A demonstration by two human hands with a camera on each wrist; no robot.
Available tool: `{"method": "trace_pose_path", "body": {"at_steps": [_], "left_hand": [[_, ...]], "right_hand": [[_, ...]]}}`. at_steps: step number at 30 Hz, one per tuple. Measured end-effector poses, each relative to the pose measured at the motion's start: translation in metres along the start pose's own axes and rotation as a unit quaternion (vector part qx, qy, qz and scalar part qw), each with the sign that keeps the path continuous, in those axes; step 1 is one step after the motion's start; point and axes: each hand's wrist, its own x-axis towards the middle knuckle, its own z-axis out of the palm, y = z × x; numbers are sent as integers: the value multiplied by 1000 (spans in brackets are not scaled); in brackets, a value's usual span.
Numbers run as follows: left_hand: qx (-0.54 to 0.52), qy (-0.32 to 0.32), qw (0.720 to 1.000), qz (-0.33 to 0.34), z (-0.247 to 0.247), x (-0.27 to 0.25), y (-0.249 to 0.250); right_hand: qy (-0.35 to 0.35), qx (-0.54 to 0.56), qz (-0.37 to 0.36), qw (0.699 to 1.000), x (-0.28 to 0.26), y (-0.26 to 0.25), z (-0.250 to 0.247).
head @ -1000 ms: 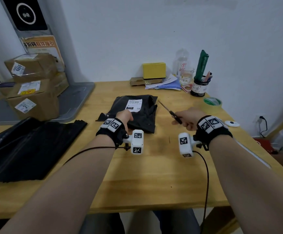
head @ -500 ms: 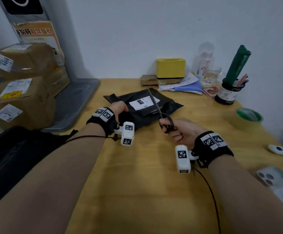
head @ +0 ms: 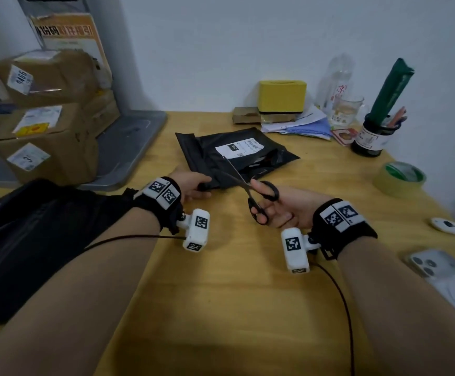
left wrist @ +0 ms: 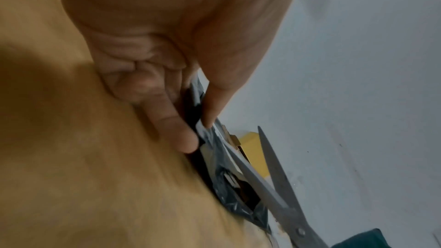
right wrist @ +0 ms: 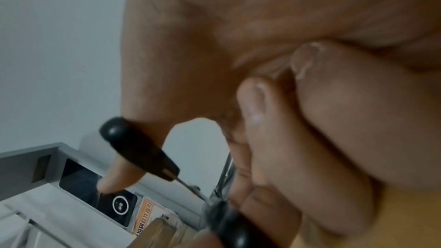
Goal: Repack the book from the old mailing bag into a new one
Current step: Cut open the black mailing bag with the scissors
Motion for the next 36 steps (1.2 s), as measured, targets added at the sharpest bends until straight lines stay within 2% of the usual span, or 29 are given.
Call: {"method": "trace_pose_path", "body": {"at_steps": [3,9,13,22,36], "left_hand": [[-46,-44,998,-30,9,-13,-8],[-57,0,998,-2,11,-12,-19],[-66,6,998,16,13,-9,-20],[-61,-27,997,50,16,0,-19],[-23,-44,996,70,20,-3,-17]], "right_hand": [[17,-20,18,999,-10,10,4],[57,-61,54,995,-16,14,17],[81,-78,64,992,-4,4,27],[104,-61,53,991,15,-8,31],[148,-100,25,984,23,-13,41]]}}
